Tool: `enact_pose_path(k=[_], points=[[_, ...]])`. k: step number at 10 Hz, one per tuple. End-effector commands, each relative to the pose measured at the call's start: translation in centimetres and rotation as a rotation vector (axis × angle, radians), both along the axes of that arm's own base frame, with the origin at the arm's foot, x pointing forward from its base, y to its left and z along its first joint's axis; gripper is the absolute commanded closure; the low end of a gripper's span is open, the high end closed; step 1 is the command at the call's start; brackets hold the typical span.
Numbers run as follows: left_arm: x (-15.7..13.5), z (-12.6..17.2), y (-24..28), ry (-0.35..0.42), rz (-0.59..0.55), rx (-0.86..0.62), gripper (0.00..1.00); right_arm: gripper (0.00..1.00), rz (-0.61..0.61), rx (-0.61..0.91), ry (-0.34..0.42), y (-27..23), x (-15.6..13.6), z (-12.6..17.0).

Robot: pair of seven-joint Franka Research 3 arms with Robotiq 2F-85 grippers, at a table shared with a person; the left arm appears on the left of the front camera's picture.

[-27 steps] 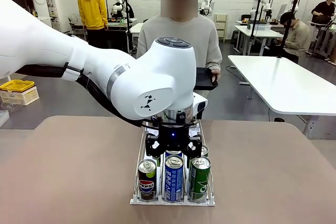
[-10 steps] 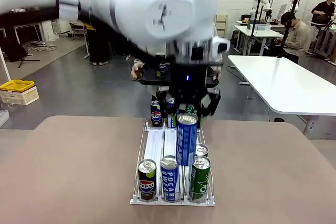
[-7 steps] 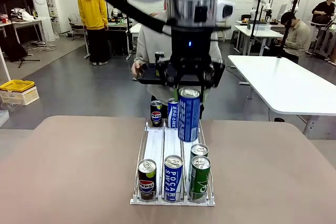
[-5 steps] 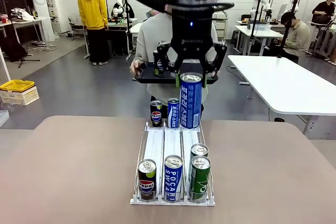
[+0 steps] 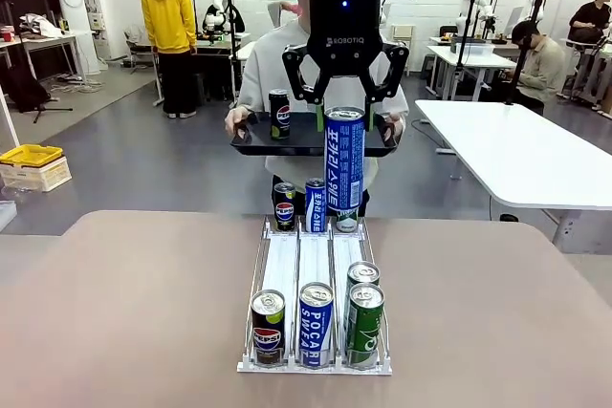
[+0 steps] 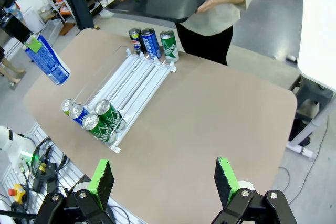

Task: Retrieve and hand over the desired beverage to the person.
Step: Pick up another can of the same type that the person held from the Automatic Can Dispenser, then place the picked can on the Handle tray extended by the person.

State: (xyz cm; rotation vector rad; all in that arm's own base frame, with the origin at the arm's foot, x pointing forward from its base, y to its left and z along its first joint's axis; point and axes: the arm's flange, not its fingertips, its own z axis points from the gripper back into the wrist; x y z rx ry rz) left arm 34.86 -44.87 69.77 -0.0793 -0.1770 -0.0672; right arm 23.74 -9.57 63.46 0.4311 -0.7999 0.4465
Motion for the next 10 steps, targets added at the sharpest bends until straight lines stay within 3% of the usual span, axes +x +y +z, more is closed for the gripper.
enact_pose_path(k=[1,10], points=[[-0.59,-0.12,-0.11,-0.007,-0.006,0.002,0.75,0.00,0.018,0.014,-0.004,0.07,0.11,-0.05],[-0.59,-0.12,-0.11,-0.007,-0.006,0.002,0.75,0.00,0.018,0.014,-0.004,0.07,0.11,-0.05]])
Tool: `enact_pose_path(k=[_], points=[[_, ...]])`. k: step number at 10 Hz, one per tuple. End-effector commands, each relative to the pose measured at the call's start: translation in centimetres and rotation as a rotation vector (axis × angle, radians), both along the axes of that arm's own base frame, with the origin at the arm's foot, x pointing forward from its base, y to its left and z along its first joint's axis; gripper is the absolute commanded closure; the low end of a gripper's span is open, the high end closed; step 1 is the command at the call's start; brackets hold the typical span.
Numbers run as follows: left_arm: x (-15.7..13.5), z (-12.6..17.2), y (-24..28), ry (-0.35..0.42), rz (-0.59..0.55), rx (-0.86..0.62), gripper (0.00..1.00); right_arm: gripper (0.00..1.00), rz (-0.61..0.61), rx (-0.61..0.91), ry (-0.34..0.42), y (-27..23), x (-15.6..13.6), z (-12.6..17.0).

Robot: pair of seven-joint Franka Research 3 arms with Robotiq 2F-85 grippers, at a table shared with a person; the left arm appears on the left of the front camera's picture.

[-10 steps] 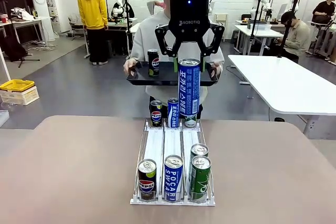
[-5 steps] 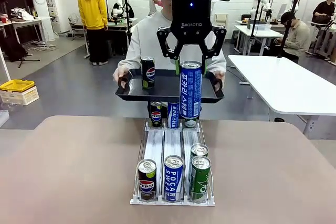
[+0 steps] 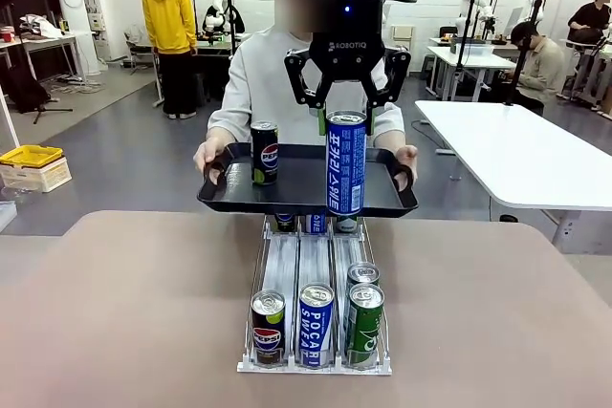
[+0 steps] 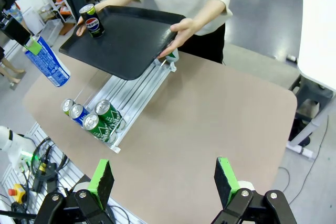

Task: Retrieve and hand over the desired beverage to the person.
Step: Place the picked can on the Handle tray extended by the person.

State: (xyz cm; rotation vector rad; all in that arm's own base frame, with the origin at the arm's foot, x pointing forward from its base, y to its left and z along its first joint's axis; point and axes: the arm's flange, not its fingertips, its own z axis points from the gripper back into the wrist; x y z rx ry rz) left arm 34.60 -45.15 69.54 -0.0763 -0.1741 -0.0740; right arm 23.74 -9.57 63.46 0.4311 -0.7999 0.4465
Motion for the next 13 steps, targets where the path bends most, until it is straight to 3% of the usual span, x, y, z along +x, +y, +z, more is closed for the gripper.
enact_pose_path(k=[1,7,8,9,11,13], points=[[-0.3,0.1,0.2,-0.009,0.000,-0.002,0.75,0.00,0.018,0.014,-0.004,0.1,0.1,-0.1],[-0.3,0.1,0.2,-0.009,0.000,-0.002,0.75,0.00,0.018,0.014,-0.004,0.1,0.1,-0.1],[0.0,0.0,0.0,0.000,-0.001,0.000,0.42,0.00,0.018,0.014,-0.004,0.1,0.1,-0.1],[2.1,1.7,-0.3,0.028,0.003,-0.031,0.42,0.00,0.018,0.014,-0.004,0.1,0.1,-0.1],[5.6,4.3,-0.5,0.004,0.048,-0.027,0.42,0.00,0.018,0.014,-0.004,0.1,0.1,-0.1],[9.3,4.5,0.1,-0.008,0.123,0.016,0.42,0.00,0.018,0.014,-0.004,0.1,0.1,-0.1]])
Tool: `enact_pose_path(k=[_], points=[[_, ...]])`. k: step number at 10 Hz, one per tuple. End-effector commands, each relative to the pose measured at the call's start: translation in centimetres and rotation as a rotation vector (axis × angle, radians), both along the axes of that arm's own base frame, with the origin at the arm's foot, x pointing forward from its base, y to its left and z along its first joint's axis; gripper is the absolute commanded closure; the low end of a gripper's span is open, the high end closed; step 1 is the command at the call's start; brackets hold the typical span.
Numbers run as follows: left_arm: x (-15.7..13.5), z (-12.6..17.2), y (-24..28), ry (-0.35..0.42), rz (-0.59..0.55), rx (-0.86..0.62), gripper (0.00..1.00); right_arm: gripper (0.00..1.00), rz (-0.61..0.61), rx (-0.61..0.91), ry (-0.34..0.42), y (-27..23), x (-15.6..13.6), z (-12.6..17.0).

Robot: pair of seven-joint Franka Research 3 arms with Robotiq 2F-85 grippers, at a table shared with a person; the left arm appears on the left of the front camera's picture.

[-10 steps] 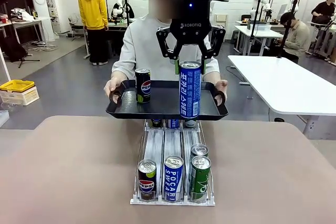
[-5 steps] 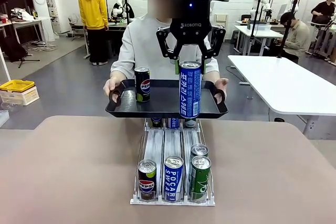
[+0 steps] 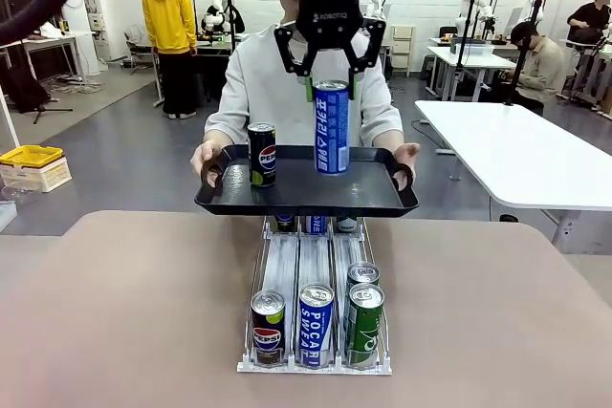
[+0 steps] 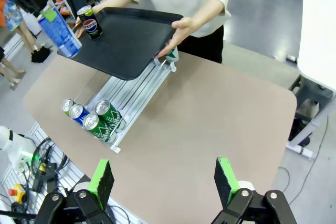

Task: Retrieve and hand over the desired beverage to the person.
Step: Place the picked can on the Handle tray extended by the person.

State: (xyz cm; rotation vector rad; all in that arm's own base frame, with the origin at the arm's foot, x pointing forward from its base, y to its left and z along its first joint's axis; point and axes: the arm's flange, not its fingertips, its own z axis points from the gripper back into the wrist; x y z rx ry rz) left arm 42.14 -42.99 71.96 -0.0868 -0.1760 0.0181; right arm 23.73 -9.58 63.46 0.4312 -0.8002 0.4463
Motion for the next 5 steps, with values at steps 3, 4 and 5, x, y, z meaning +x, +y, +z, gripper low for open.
enact_pose_path(k=[3,4,5], points=[[5.5,-1.9,-0.7,-0.039,0.022,0.036,0.42,0.00,0.019,0.014,-0.004,0.1,0.1,-0.1],[6.3,-3.5,-0.5,-0.054,0.002,0.019,0.42,0.00,0.019,0.014,-0.004,0.1,0.1,-0.1],[6.6,-5.2,-0.1,-0.079,-0.004,0.011,0.42,0.00,0.019,0.014,-0.004,0.1,0.1,-0.1]])
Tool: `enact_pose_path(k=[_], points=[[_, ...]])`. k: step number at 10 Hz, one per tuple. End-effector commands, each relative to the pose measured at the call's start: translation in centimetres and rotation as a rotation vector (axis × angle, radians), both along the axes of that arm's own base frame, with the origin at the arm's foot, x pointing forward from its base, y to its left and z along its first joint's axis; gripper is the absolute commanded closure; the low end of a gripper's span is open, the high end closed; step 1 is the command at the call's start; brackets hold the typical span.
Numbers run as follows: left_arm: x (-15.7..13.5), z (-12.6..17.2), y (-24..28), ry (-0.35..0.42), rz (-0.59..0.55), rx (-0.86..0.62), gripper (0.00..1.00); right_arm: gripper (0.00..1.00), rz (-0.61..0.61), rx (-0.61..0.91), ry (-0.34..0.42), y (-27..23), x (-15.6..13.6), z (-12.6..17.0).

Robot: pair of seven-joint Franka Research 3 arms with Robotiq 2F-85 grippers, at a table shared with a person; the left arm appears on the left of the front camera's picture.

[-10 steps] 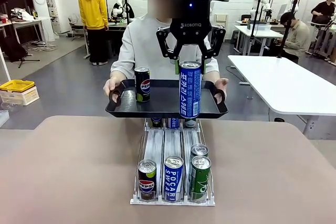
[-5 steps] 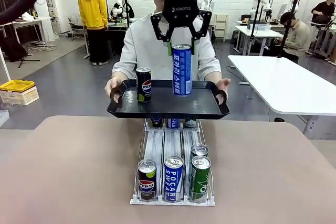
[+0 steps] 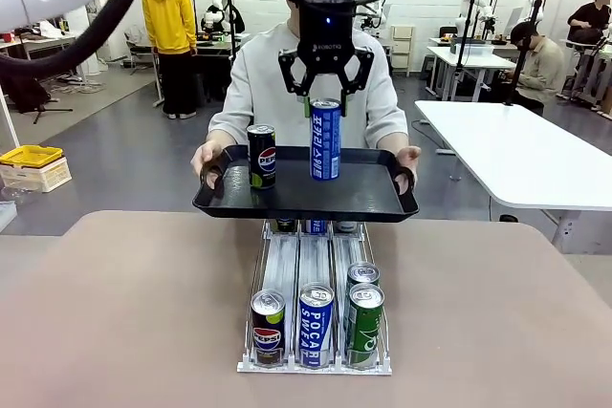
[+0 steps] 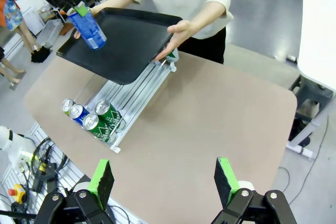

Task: Retrieve and hand over the desired beverage to the person.
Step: Place the picked can on the Handle tray extended by the person.

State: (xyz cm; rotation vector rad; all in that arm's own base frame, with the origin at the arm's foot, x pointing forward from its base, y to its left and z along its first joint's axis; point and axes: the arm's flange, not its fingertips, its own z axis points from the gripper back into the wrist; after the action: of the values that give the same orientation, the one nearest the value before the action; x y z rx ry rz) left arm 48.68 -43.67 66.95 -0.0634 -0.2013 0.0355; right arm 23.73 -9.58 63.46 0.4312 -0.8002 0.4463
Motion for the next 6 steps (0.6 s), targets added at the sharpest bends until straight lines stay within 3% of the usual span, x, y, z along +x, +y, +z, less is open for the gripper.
enact_pose_path(k=[1,3,6], points=[[0.1,-1.6,0.8,-0.082,-0.028,-0.015,0.42,0.00,0.019,0.014,-0.004,0.1,0.1,-0.1],[-0.1,-3.3,1.0,-0.117,-0.031,-0.020,0.42,0.00,0.019,0.014,-0.004,0.1,0.1,-0.1],[0.4,-4.2,1.1,-0.053,-0.019,-0.001,0.42,0.00,0.019,0.014,-0.004,0.1,0.1,-0.1]])
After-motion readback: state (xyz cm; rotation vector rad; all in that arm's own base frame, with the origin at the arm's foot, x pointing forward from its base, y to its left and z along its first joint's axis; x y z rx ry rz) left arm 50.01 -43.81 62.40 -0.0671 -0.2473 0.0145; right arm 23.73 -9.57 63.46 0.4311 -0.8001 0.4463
